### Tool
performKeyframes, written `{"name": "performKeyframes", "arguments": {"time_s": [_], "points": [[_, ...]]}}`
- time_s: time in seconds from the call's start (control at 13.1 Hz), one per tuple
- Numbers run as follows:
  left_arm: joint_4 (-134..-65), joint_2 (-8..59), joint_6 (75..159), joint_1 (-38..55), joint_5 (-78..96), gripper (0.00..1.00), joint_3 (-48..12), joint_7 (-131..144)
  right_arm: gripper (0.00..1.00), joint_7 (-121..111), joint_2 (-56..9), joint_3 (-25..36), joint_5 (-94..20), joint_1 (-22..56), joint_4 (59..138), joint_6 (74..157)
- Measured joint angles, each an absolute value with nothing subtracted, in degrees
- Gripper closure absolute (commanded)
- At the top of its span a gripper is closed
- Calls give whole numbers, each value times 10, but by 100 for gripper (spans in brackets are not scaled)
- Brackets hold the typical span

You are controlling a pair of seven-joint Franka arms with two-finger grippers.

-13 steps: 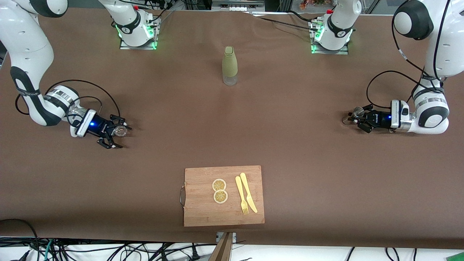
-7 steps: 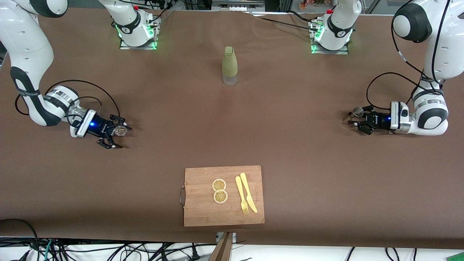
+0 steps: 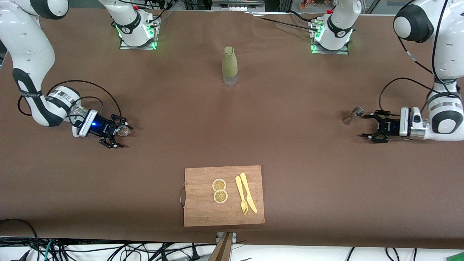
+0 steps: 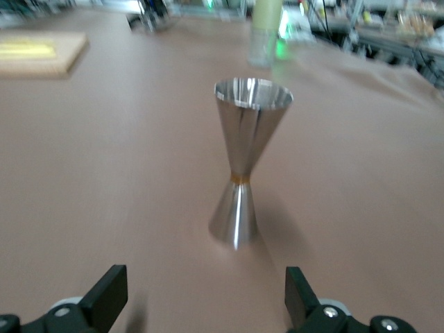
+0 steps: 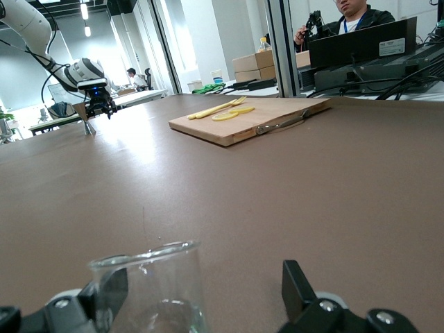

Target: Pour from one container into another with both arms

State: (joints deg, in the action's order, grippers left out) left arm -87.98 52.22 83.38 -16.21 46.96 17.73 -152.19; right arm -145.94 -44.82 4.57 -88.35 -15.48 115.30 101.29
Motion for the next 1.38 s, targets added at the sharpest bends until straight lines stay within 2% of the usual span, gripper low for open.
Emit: {"name": "performKeyframes", "arguments": {"time_s": [0.23,0.54,0.92,1.38], "points": [[-829,505,842,-160,402,0,188,-1344,0,-1459,-448,46,-884,-155,1153,1013],[-809,457,842,-139,333,0,188,-1060,0,-1459,-448,46,-884,-155,1153,1013],[-803,377,842,-55,253,0,180,-710,0,-1459,-448,46,-884,-155,1143,1009],[-803,303,842,2,150,0,72,-345,0,-1421,-442,44,-884,-154,1123,1005]]}}
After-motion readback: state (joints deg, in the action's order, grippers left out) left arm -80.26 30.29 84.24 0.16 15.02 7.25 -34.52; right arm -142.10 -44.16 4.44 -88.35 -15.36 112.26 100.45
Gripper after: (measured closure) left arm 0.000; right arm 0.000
